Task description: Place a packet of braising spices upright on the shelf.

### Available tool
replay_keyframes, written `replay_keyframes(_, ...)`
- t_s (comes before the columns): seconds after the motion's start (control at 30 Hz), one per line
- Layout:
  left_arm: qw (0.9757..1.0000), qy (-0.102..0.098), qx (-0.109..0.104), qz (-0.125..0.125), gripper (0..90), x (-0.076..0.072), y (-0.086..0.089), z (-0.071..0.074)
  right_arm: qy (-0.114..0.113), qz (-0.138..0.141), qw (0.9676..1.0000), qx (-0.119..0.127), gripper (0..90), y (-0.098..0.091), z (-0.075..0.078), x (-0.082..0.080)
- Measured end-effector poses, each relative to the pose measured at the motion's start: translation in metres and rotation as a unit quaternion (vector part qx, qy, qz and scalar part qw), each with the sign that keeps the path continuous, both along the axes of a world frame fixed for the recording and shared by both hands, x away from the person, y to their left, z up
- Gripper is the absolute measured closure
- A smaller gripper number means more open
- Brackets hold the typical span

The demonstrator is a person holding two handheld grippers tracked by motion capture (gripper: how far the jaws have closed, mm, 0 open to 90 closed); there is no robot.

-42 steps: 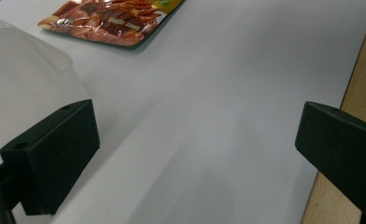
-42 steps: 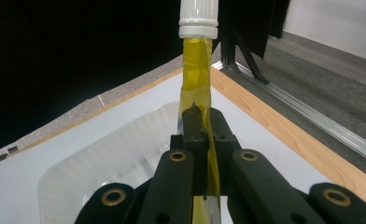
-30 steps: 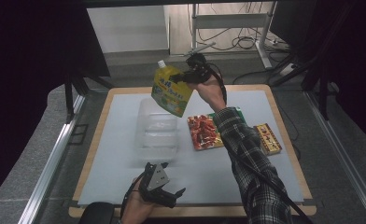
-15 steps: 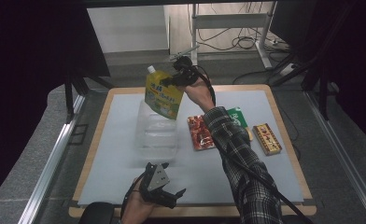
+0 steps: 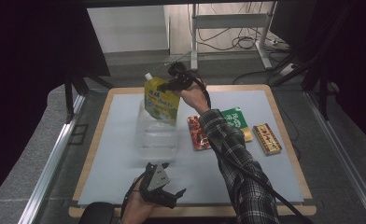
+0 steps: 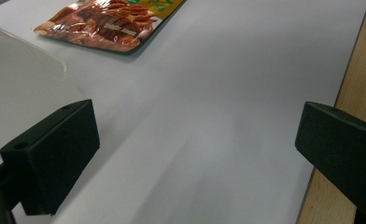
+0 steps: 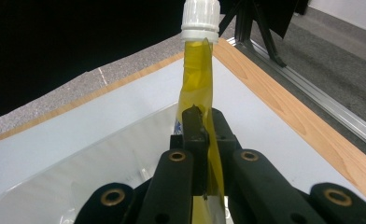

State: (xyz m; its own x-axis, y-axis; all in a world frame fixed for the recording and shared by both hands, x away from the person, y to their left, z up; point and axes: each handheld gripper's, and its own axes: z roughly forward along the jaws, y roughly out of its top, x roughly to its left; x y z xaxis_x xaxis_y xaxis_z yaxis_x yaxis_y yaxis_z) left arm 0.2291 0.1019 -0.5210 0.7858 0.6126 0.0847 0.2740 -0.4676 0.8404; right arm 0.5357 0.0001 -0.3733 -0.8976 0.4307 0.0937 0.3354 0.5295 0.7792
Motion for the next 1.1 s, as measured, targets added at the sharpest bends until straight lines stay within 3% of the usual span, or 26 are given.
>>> replay_keyframes(0.63,1.0,0.0,0.0,-0.003,0.0,0.0,-0.001,0.0,-0.013,0.006,0.9998,-0.01,88.2,0.027,-0.018,-0.007)
replay_keyframes(0.9,1.0,0.0,0.0,-0.003,0.0,0.0,-0.001,0.0,-0.012,0.009,0.9997,-0.02,87.1,0.028,-0.022,-0.007)
replay_keyframes(1.0,1.0,0.0,0.0,-0.003,0.0,0.0,-0.001,0.0,-0.013,0.009,0.9995,-0.027,83.2,0.03,-0.02,-0.008)
replay_keyframes(1.1,1.0,0.001,0.0,-0.003,0.0,0.0,-0.001,-0.001,-0.023,0.006,0.9994,-0.026,71.6,0.027,-0.017,-0.009)
